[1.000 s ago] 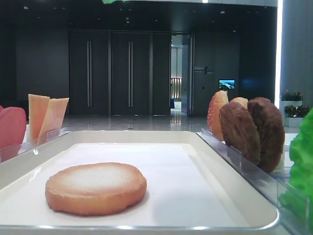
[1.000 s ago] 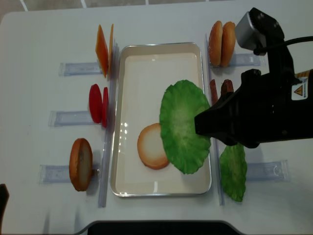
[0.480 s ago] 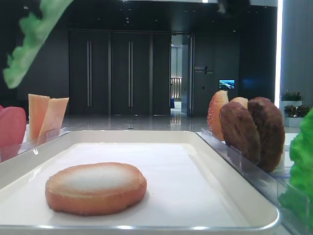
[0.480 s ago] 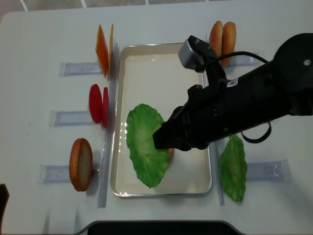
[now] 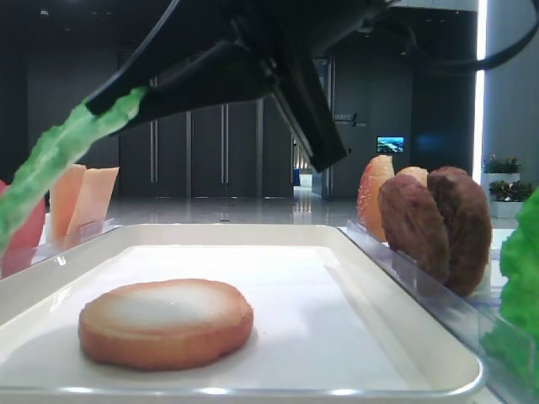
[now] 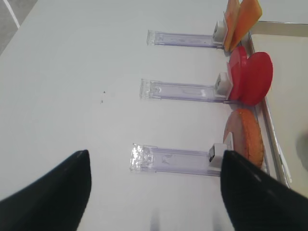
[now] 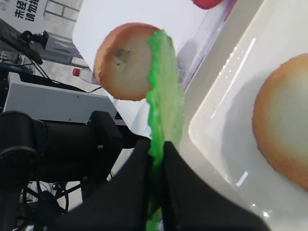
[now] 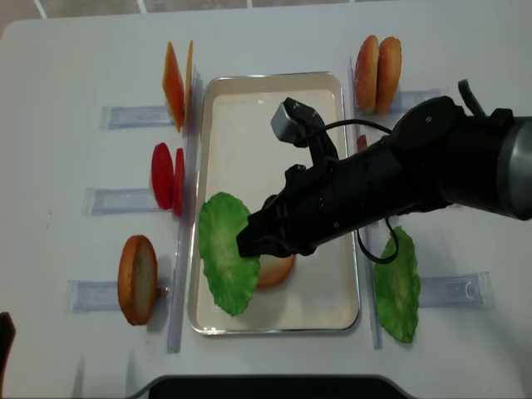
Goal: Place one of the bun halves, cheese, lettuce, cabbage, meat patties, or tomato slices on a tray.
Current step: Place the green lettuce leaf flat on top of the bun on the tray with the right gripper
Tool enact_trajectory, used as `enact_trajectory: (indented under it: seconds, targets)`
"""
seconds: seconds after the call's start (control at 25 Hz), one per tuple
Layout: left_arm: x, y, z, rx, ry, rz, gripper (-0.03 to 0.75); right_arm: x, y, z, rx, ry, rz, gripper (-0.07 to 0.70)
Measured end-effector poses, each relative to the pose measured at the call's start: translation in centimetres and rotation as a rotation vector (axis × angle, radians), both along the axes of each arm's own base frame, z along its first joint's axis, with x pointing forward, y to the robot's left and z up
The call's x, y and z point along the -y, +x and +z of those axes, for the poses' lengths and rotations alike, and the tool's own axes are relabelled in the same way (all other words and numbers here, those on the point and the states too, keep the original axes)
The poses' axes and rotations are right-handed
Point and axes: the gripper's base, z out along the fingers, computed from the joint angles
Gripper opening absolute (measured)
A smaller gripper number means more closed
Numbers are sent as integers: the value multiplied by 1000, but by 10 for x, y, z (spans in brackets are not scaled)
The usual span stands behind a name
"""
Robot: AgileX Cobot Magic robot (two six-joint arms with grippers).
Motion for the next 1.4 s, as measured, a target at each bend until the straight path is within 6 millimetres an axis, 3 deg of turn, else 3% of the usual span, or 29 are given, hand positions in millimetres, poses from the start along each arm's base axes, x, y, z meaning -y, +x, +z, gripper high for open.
enact_trajectory:
  seconds: [0.44, 0.84, 1.4]
  targets:
    - [0, 0, 0, 0, 0, 0, 643, 9, 20, -13, 22, -13, -72, 23]
    - [0, 0, 0, 0, 0, 0, 643, 13, 23, -14, 25, -17, -73, 23]
    - [0, 0, 0, 0, 0, 0, 643, 13, 27, -34, -57, -19, -47, 23]
